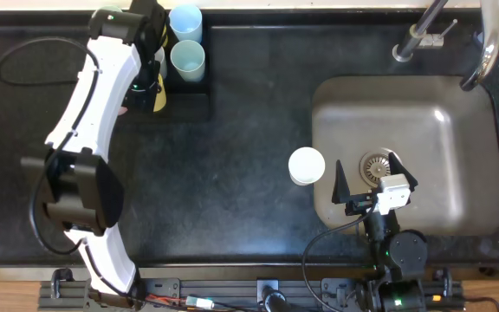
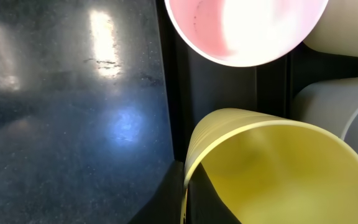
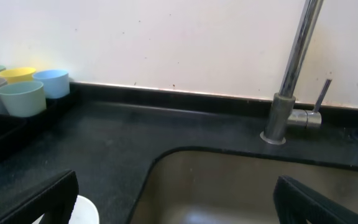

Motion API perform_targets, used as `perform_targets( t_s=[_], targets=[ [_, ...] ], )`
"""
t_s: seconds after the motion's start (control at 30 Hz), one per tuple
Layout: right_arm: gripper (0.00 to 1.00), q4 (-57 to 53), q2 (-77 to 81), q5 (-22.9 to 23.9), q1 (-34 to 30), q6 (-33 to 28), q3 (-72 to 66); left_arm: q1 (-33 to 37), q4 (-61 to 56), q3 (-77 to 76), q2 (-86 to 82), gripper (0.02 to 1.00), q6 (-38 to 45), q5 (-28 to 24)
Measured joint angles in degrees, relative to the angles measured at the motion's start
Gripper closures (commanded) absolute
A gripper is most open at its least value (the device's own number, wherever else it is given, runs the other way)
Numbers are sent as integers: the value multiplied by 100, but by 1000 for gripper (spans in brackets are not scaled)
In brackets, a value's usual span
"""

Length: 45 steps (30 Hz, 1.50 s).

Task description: Store Cups

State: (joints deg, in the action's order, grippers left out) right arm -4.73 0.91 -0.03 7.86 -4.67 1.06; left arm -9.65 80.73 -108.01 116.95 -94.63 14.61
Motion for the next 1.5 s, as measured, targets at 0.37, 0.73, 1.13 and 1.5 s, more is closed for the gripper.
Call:
perform_targets(
  t_s=[0.37, 0.73, 1.13, 1.5],
  targets=[
    [5, -2, 0, 0, 0, 2, 0, 0, -63, 0, 192, 980, 0, 52],
    [3, -4, 0, -2, 0, 0, 0, 50, -63, 0, 201, 982, 2, 66],
    [3, 2, 0, 2, 0, -4, 0, 70, 90, 0, 348, 982, 2, 57],
    [5, 2, 0, -2, 0, -2, 0, 70, 90, 0, 498, 849, -9, 42]
  ],
)
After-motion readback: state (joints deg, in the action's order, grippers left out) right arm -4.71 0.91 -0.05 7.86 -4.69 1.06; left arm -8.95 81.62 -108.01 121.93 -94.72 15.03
